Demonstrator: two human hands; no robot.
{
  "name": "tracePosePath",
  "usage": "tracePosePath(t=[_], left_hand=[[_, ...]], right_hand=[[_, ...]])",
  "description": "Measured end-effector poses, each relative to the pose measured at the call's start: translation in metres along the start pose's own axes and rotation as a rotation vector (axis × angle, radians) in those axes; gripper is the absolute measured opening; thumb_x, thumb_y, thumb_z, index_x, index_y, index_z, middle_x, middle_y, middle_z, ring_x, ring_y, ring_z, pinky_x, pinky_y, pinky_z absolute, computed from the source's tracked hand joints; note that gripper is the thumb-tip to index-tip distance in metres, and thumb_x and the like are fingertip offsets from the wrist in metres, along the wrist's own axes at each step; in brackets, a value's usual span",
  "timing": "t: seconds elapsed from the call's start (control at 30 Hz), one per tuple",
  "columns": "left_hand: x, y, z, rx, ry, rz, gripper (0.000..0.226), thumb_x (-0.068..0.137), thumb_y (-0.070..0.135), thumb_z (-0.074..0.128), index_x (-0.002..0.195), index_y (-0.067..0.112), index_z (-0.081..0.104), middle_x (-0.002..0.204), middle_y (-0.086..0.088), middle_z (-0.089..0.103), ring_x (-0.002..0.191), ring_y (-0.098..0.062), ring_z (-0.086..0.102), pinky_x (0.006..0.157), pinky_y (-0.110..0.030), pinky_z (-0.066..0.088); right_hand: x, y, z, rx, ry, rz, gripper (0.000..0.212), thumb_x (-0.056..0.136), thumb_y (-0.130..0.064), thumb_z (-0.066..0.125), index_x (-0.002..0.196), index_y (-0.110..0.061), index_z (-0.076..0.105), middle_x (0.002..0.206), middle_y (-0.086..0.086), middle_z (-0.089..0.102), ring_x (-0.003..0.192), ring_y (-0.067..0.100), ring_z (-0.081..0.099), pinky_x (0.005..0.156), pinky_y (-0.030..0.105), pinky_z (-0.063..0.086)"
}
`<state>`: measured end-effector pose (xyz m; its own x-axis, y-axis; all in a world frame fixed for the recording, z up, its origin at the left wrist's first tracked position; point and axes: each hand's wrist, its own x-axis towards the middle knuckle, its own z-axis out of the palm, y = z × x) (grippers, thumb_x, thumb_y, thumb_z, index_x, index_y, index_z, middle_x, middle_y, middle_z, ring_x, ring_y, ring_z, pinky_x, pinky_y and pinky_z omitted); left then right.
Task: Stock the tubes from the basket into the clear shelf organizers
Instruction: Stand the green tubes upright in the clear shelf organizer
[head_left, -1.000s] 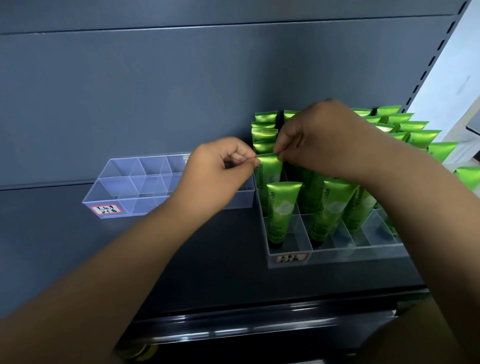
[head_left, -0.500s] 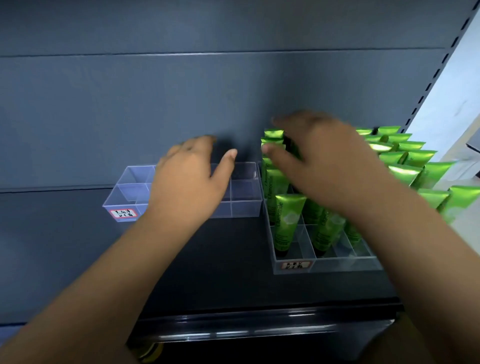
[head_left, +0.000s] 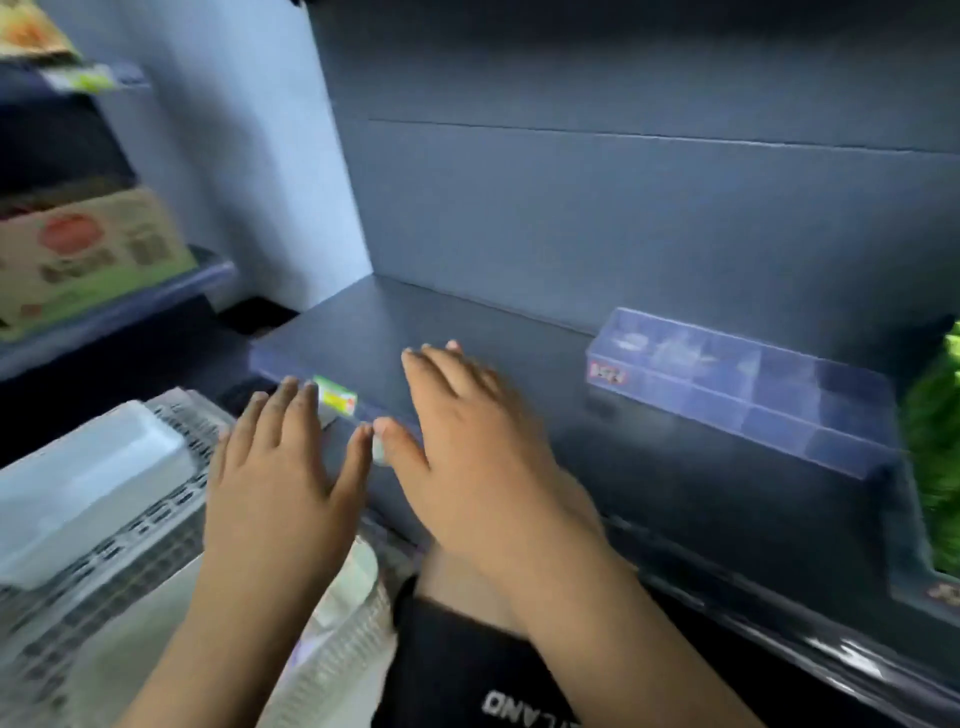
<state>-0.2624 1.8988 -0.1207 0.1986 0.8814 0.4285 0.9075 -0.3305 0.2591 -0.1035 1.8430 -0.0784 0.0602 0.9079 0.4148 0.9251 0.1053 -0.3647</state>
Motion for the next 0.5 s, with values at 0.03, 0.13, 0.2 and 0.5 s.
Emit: tracePosePath(t=[0.03, 0.13, 0.2, 0.5], left_hand=[[-0.011, -0.031, -0.005, 0.046, -0.004, -0.051, 0.076, 0.096, 0.064, 0.033, 0.144, 0.007, 0.048, 0.152, -0.013, 0.049, 0.142, -0.036, 0.040, 0.116, -0.055, 0.033], [-0.047, -0.109, -0.008, 0.148, -0.038, -0.195, 0.075, 0.098, 0.065, 0.032, 0.145, 0.008, 0.047, 0.151, -0.012, 0.049, 0.143, -0.035, 0.039, 0.116, -0.054, 0.034], [-0.074, -0.148, -0.001, 0.175, -0.088, -0.308, 0.069, 0.100, 0.062, 0.036, 0.143, 0.010, 0.048, 0.152, -0.011, 0.049, 0.144, -0.033, 0.039, 0.117, -0.052, 0.034], [-0.143, -0.240, 0.107, -0.049, -0.402, -0.681, 0.051, 0.099, 0.051, 0.049, 0.131, 0.012, 0.056, 0.138, -0.009, 0.059, 0.131, -0.032, 0.049, 0.106, -0.044, 0.041]], right_hand=[[0.004, -0.023, 0.026, 0.058, -0.021, -0.036, 0.062, 0.098, -0.046, 0.042, 0.150, -0.011, 0.041, 0.154, 0.007, 0.044, 0.147, 0.026, 0.032, 0.118, 0.042, 0.032], [0.005, -0.077, 0.101, 0.165, -0.145, -0.093, 0.061, 0.098, -0.042, 0.050, 0.149, -0.010, 0.041, 0.157, 0.008, 0.039, 0.145, 0.026, 0.035, 0.118, 0.040, 0.032], [0.001, -0.100, 0.146, 0.167, -0.285, -0.107, 0.057, 0.099, -0.041, 0.050, 0.146, -0.011, 0.042, 0.154, 0.007, 0.040, 0.138, 0.029, 0.041, 0.112, 0.043, 0.037], [-0.010, -0.073, 0.285, 0.045, -0.778, 0.138, 0.032, 0.100, -0.036, 0.048, 0.116, -0.011, 0.059, 0.120, 0.012, 0.061, 0.107, 0.033, 0.060, 0.076, 0.035, 0.041]])
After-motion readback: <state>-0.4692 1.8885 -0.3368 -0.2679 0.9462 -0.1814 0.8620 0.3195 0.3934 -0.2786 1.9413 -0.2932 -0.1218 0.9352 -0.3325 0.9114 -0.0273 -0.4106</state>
